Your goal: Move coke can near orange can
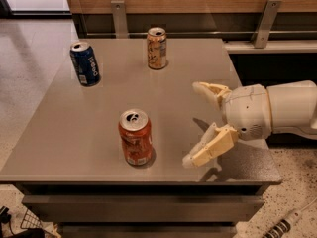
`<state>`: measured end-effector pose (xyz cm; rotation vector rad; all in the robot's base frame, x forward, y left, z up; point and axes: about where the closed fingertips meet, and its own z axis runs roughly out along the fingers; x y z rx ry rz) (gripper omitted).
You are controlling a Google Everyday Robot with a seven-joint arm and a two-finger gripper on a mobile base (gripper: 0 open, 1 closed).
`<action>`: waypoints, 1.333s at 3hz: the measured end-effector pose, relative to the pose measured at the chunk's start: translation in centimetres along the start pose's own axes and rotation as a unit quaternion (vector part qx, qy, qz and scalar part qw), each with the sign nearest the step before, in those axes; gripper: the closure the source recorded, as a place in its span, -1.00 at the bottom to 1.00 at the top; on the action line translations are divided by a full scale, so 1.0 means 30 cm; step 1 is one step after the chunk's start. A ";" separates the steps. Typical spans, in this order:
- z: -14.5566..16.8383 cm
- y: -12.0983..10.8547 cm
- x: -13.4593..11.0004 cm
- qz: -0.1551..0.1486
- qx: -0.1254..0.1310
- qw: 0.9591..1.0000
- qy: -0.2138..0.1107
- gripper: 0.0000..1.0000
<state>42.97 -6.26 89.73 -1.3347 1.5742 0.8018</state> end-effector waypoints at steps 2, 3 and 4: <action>0.148 -0.004 0.018 0.009 -0.018 0.997 -0.071 -1.00; 0.189 0.013 -0.006 0.004 -0.029 0.993 -0.112 -1.00; 0.227 0.037 -0.019 -0.001 -0.041 0.989 -0.144 -1.00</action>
Offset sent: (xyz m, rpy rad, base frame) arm 0.0177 0.0559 -0.0291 0.2704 -0.0088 0.0689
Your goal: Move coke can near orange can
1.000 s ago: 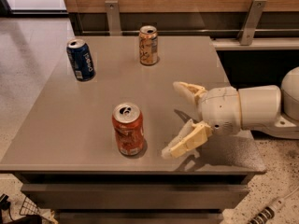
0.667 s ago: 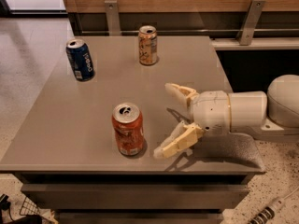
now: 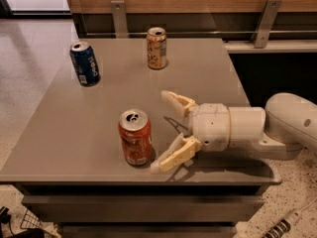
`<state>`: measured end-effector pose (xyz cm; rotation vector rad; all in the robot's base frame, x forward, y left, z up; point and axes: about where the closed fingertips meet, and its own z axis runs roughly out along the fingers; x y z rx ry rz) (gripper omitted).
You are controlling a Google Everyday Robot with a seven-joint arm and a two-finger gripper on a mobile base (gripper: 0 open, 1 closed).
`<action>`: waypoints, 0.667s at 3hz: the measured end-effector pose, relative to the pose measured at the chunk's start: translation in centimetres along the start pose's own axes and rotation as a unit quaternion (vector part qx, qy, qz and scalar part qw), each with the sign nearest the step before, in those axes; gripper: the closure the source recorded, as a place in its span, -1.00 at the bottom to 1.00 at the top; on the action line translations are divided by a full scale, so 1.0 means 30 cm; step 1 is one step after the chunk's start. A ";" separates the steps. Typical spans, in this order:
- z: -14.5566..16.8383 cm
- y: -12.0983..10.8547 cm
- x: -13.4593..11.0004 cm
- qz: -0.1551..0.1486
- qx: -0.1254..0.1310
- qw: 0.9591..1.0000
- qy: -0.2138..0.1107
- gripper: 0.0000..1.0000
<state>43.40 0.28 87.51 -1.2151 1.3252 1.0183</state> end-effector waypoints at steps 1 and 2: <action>0.038 0.029 0.000 -0.003 -0.014 1.000 -0.024 -1.00; 0.087 0.062 -0.010 -0.014 -0.032 0.999 -0.034 -0.51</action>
Offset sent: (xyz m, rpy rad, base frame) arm -0.0221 0.0423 -0.0027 0.0799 -0.0479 0.1083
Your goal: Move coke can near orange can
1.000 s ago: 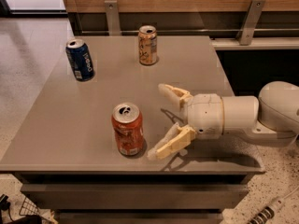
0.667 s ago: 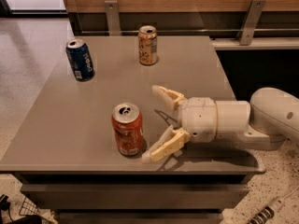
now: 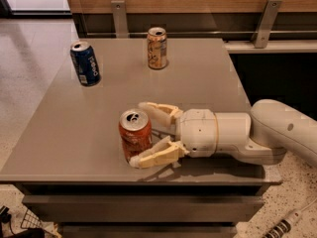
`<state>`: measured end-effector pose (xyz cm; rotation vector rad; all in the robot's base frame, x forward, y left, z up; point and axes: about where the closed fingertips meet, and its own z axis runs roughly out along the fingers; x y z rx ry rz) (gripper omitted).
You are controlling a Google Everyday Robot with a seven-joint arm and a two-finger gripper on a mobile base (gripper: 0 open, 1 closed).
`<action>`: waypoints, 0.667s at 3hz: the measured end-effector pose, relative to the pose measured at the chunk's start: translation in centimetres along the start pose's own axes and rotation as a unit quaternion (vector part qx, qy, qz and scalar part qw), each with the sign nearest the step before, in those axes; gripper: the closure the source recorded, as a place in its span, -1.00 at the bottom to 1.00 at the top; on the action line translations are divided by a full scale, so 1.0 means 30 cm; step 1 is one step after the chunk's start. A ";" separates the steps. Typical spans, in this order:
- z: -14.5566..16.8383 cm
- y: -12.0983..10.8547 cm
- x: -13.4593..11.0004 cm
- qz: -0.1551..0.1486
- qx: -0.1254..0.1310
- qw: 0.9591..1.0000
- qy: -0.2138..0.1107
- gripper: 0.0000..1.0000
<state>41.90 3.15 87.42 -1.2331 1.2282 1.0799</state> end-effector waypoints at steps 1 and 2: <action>0.000 0.000 -0.002 0.000 0.000 1.000 0.001 -0.06; 0.009 0.005 -0.007 -0.001 -0.003 1.000 0.001 0.58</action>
Offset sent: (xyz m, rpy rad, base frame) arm 0.0000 0.0002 0.0005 -0.0020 0.0009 -0.0003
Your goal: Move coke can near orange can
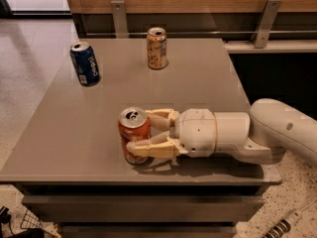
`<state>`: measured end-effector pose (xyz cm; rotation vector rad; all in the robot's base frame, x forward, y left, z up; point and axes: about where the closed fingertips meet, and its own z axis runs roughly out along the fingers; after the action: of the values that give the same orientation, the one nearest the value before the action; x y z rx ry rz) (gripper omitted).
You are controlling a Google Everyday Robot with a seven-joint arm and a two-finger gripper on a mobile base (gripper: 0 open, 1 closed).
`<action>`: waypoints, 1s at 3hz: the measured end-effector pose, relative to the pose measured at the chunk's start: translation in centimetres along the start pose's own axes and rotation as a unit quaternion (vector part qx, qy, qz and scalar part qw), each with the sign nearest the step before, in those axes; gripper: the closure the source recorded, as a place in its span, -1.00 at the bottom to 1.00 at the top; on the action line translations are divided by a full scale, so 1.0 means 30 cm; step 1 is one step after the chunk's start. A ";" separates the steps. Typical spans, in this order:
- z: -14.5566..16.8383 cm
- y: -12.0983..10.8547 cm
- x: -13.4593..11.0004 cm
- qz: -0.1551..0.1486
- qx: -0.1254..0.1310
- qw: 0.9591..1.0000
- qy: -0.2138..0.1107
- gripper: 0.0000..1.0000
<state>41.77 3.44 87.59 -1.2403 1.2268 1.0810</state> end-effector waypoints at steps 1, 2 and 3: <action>0.005 0.003 -0.003 -0.001 -0.002 1.000 0.000 0.98; 0.007 0.004 -0.004 -0.001 -0.002 1.000 0.000 1.00; -0.022 -0.054 -0.055 0.001 0.002 1.000 0.011 1.00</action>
Offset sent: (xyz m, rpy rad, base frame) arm -0.0006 0.0014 0.0006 -0.0007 -0.0012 0.0028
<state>43.22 2.78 89.38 -1.2509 1.2461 1.0675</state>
